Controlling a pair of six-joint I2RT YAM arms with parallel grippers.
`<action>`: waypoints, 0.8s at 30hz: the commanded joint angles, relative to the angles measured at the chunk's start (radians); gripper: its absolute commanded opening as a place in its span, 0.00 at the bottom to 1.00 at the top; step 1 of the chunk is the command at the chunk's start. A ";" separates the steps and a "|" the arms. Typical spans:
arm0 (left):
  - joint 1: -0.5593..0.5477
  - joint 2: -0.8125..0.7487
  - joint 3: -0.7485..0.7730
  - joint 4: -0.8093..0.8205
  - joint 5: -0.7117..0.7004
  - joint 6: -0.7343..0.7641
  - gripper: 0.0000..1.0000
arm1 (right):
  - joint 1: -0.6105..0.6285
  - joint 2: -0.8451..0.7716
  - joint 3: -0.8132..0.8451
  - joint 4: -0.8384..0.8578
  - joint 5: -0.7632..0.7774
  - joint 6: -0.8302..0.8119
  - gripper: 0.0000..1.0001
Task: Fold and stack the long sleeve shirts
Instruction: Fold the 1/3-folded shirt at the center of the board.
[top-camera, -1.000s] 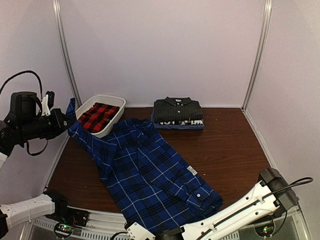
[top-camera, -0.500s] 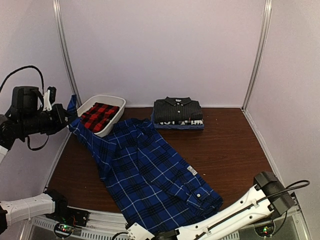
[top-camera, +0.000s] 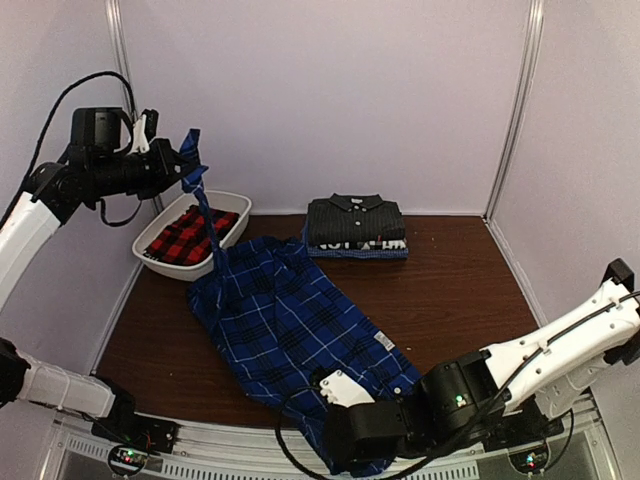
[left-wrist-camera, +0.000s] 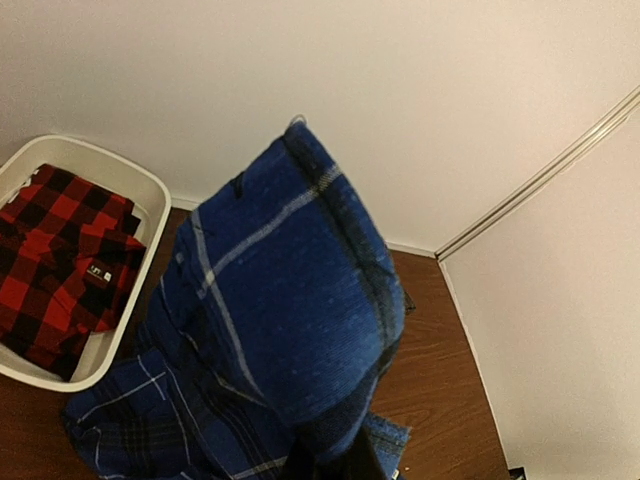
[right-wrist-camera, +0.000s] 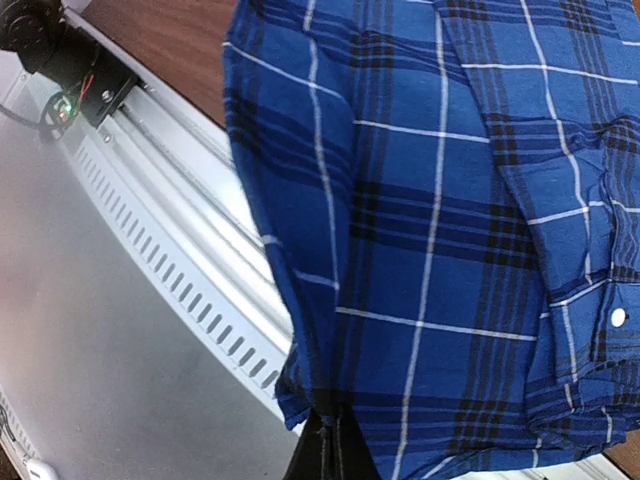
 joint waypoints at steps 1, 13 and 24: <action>0.002 0.130 0.090 0.251 0.106 0.020 0.00 | -0.072 -0.083 -0.148 0.077 -0.040 -0.029 0.00; -0.056 0.511 0.309 0.478 0.180 0.007 0.00 | -0.171 -0.211 -0.476 0.233 -0.161 0.025 0.00; -0.126 0.706 0.446 0.534 0.211 0.014 0.00 | -0.126 -0.240 -0.550 0.263 -0.176 0.124 0.00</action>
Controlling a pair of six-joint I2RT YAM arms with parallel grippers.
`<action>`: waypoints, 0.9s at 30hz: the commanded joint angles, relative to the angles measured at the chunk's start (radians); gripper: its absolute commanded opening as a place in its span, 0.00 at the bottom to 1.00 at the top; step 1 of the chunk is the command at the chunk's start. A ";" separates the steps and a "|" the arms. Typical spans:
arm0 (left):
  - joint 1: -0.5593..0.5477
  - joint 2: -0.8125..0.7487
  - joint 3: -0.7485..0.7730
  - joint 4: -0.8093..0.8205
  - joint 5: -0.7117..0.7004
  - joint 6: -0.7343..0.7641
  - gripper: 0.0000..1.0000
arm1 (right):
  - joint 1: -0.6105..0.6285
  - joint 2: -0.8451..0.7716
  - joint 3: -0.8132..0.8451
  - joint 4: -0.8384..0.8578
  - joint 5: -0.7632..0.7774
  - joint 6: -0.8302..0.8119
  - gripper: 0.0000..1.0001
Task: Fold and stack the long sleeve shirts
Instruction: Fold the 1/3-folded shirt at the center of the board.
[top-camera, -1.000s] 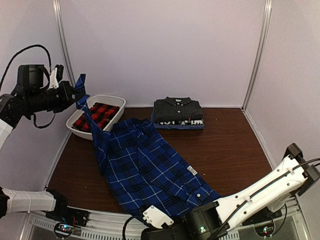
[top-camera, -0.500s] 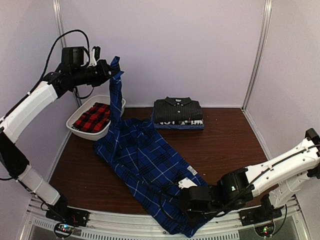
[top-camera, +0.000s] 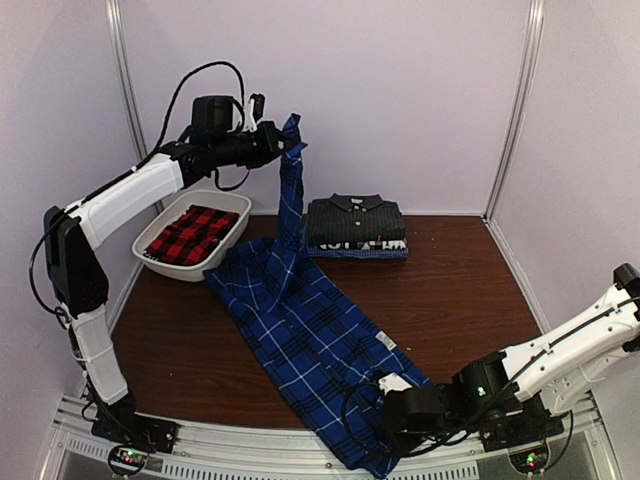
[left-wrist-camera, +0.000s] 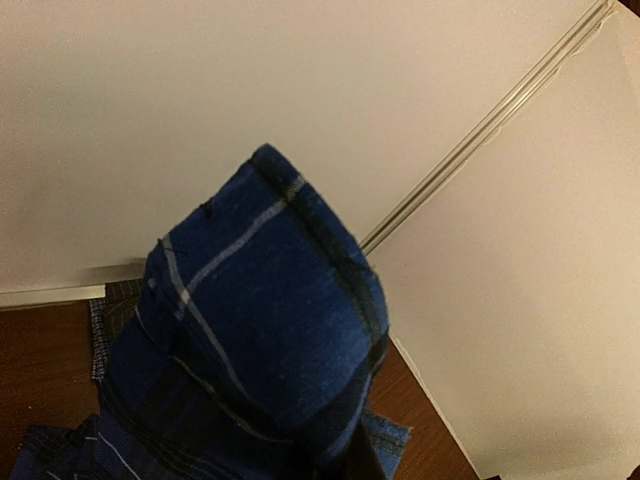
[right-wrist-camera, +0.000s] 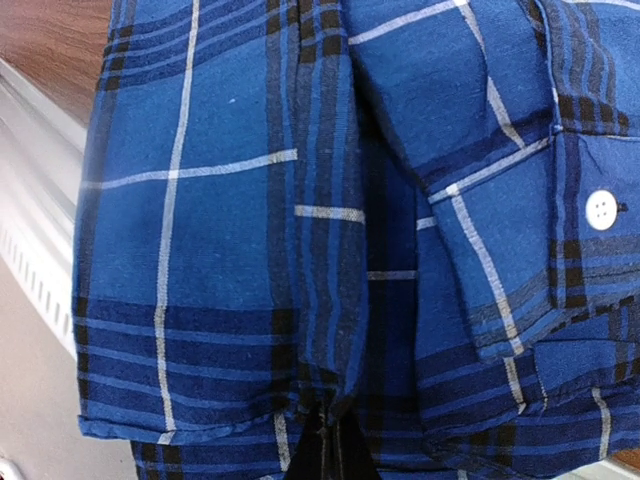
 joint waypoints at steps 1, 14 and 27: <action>-0.011 0.033 0.052 0.085 0.024 0.013 0.00 | 0.023 -0.011 -0.002 0.018 -0.004 0.050 0.00; -0.018 0.039 0.032 0.069 -0.004 0.028 0.00 | 0.050 -0.026 -0.031 -0.049 0.054 0.141 0.11; -0.103 -0.004 -0.131 0.072 0.016 0.099 0.00 | -0.131 -0.253 0.158 -0.143 0.292 -0.037 0.66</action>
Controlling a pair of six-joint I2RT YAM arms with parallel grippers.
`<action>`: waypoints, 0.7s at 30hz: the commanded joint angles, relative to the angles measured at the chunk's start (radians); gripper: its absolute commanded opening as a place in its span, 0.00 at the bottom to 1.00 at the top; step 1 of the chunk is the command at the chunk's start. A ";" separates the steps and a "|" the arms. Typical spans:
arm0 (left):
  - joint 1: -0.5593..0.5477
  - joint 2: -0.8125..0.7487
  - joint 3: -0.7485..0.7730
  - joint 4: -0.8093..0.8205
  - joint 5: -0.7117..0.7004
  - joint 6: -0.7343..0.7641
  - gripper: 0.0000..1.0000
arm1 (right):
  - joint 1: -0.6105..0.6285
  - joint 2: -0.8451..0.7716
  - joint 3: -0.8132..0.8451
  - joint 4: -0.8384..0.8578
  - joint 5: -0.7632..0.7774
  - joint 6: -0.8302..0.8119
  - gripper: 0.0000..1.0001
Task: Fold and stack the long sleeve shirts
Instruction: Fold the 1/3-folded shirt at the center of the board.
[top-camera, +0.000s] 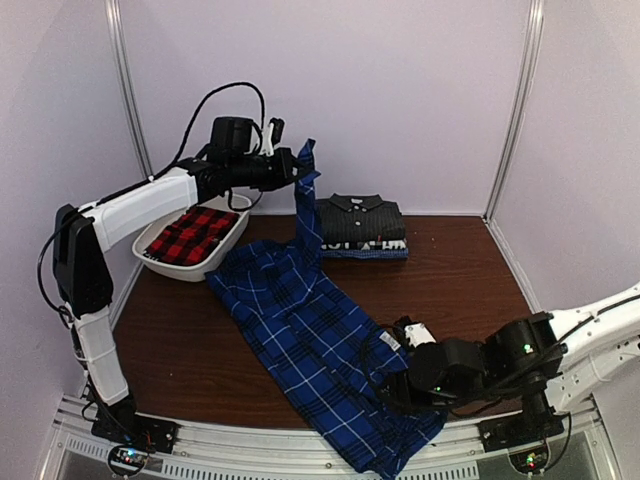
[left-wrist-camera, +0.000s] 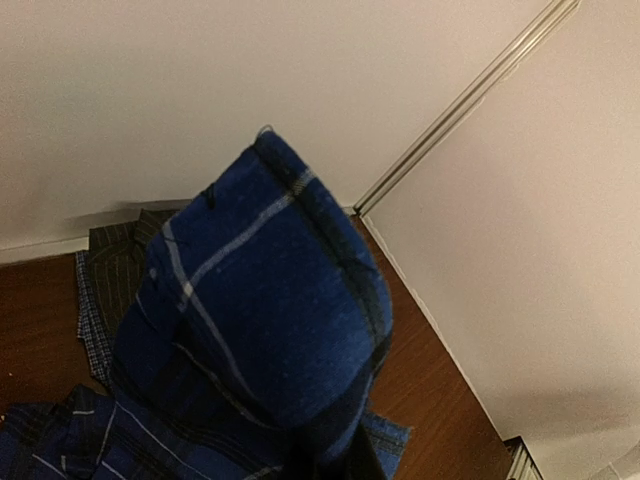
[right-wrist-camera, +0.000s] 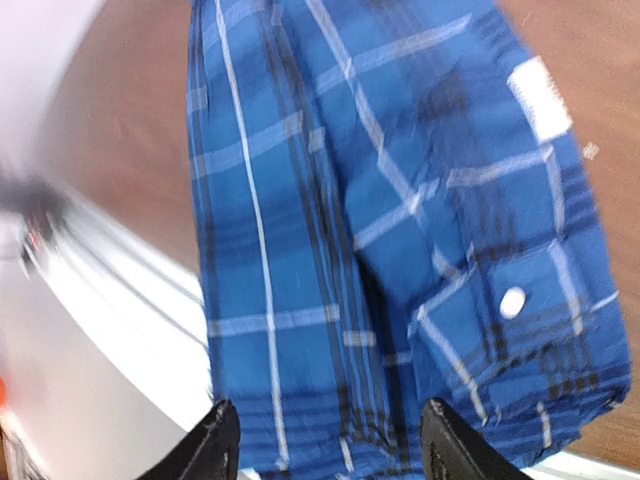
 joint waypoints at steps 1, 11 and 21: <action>-0.061 -0.047 -0.077 0.047 0.006 0.057 0.00 | -0.139 -0.090 0.073 0.024 0.131 -0.169 0.68; -0.170 -0.135 -0.364 0.128 -0.044 0.049 0.00 | -0.652 -0.010 0.202 0.332 -0.162 -0.517 0.80; -0.213 -0.155 -0.530 0.240 -0.014 0.039 0.00 | -0.827 0.269 0.286 0.692 -0.506 -0.464 0.91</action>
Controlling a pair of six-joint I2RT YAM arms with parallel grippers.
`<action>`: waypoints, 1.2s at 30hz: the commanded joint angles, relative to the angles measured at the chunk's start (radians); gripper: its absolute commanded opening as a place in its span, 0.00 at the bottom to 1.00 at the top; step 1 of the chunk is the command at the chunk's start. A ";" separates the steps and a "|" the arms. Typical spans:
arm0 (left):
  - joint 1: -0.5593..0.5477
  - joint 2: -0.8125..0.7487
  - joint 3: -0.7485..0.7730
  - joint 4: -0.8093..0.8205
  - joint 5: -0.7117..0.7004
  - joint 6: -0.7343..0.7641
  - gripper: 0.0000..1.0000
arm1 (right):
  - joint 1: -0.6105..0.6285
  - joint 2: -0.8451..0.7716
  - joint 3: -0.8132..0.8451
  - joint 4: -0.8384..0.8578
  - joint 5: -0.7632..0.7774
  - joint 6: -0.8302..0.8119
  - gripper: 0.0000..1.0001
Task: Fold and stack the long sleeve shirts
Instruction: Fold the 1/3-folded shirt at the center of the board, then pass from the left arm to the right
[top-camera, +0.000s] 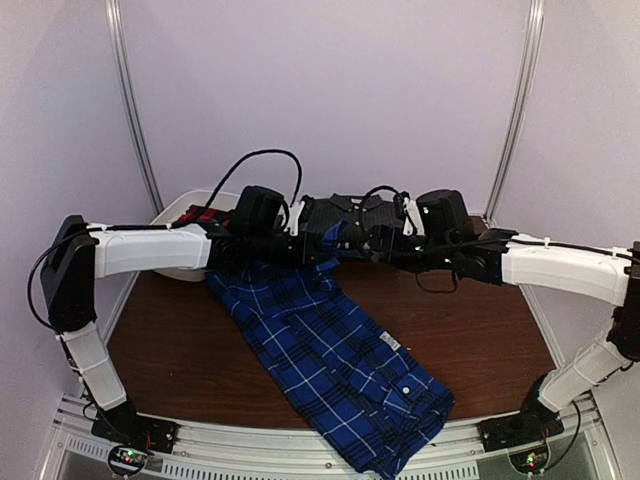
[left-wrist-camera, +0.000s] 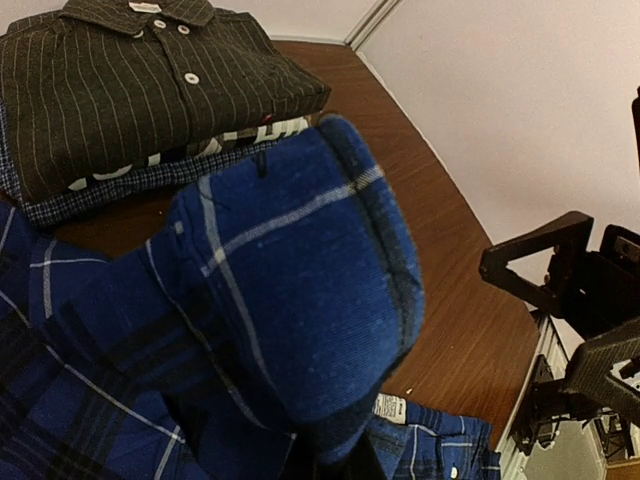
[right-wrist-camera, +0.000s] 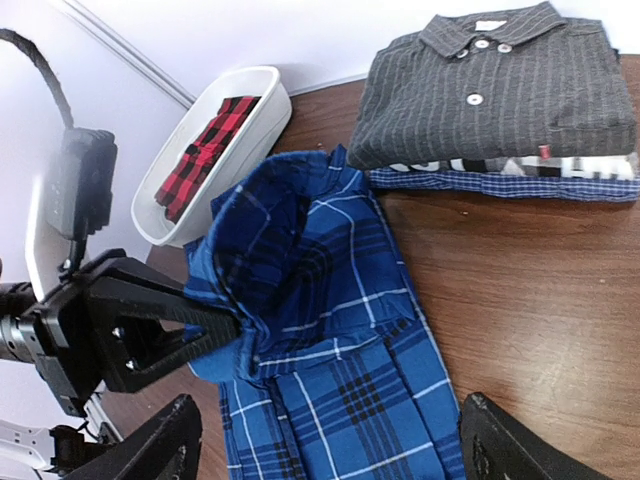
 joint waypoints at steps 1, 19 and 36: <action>-0.007 -0.034 -0.041 0.116 0.019 0.006 0.00 | -0.016 0.081 0.061 0.206 -0.166 0.025 0.91; -0.040 -0.002 -0.053 0.146 0.069 0.031 0.00 | -0.048 0.312 0.216 0.222 -0.204 0.063 0.54; 0.145 -0.190 -0.224 -0.025 -0.015 -0.132 0.29 | -0.066 0.307 0.401 -0.099 -0.153 -0.259 0.00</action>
